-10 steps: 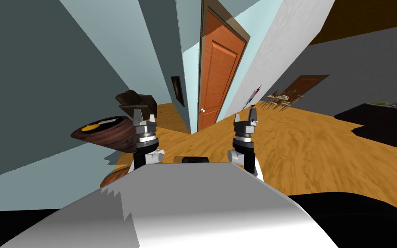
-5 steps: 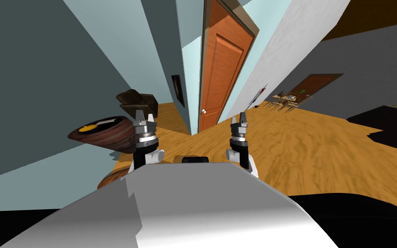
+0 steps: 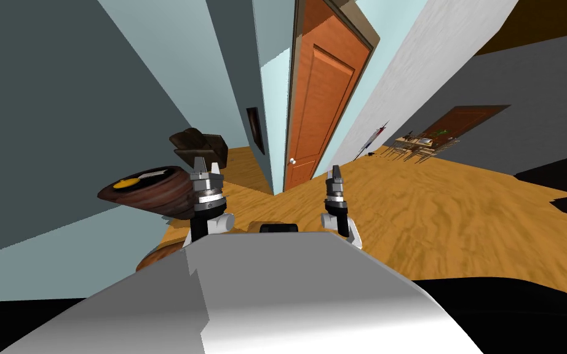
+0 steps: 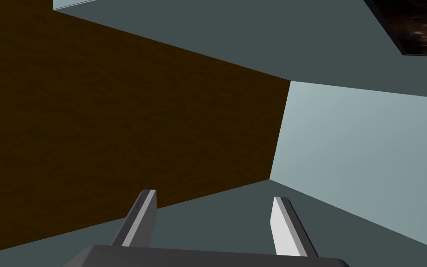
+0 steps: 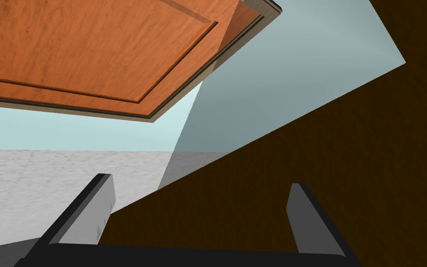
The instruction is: Pull the door open
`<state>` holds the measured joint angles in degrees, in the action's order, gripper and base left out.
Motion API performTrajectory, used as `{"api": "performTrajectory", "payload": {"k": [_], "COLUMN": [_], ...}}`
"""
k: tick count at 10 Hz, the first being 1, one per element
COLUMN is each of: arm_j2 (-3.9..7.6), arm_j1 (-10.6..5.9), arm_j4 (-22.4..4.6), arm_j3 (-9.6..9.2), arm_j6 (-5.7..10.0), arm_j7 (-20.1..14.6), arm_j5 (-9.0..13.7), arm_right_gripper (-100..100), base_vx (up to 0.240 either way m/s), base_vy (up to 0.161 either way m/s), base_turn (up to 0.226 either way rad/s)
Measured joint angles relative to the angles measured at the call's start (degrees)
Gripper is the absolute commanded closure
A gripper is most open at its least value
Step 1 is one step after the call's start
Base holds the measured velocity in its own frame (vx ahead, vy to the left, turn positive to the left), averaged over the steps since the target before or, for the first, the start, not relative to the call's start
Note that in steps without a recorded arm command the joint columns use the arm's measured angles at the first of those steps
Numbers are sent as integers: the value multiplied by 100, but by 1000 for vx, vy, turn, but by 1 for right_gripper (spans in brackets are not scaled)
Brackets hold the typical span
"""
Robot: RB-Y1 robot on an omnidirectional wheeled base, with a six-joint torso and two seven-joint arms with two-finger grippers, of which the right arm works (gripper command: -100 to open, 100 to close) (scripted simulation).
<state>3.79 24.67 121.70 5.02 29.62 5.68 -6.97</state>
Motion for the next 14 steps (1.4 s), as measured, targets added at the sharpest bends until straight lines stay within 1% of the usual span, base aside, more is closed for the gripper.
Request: {"api": "performTrajectory", "payload": {"k": [1, 2, 3, 4, 5, 6, 7, 8, 9, 11, 12, 13, 14], "arm_j2": [21, 36, 59, 60, 92, 124, 136, 129, 168, 196, 224, 234, 220], "arm_j1": [-31, -27, -80, -146, -175, -241, -274, -318, -373, -409, -487, -521, -498], "arm_j4": [-109, -268, -416, -555, -676, -847, -1052, -1202, -1382, -1673, -1840, -1936, -2019], "arm_j3": [5, 9, 22, 12, 25, 50, 59, 42, 67, 73, 90, 95, 77], "arm_j6": [15, 99, 147, 161, 180, 222, 317, 363, 410, 523, 566, 582, 618], "arm_j7": [105, 214, 323, 450, 562, 673, 799, 941, 1060, 1314, 1442, 1513, 1604], "arm_j5": [-40, -78, -117, -171, -210, -247, -290, -352, -388, -485, -530, -552, -596], "arm_right_gripper": [-100, -100, -100, -100, -100, -100, -100, -100, -100, -100, -100, -100, -100], "base_vx": [96, 93, 95, 102, 96, 88, 102, 104, 96, 91, 56, 52, 39], "base_vy": [-22, -5, -27, -38, -41, -27, -38, -51, -59, -32, -16, -15, -14], "base_turn": [45, 60, 59, 61, 59, 60, 55, 80, 61, 62, 22, 35, 24]}}
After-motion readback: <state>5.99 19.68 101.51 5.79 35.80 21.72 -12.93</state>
